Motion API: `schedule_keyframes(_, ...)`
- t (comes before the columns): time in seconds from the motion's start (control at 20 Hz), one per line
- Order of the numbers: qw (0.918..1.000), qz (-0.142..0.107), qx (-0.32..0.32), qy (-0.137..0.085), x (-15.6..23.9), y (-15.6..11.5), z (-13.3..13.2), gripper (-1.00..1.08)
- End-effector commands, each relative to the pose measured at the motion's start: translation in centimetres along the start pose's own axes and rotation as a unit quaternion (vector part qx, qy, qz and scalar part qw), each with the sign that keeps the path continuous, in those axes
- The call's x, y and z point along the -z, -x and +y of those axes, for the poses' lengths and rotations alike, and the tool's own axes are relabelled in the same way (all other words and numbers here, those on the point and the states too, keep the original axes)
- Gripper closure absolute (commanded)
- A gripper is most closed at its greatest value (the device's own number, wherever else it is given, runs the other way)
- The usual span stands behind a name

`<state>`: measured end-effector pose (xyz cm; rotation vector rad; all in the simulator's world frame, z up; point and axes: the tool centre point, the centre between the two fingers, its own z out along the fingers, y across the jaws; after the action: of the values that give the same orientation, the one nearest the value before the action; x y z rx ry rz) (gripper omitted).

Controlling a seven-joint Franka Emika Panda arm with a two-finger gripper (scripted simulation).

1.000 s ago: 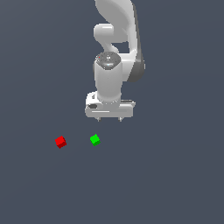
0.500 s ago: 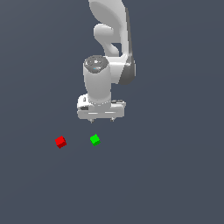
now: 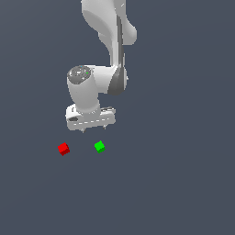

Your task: Stack the red cube on top of the green cube.

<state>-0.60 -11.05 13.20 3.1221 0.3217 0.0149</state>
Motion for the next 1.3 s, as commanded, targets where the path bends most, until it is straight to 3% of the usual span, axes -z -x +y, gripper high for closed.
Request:
schedule_keyframes(0.0,0.9998,0.0,0.019,0.0,-0.6,0.2,1.7,-0.92)
schedule_keyframes(0.75,0.9909,-0.003,0.135,-0.002,-4.5,-0.1,12.5,-0.92)
schedule_keyframes(1.25,0.9838,-0.004,0.179,-0.003,-6.0,-1.2,16.6,-0.92)
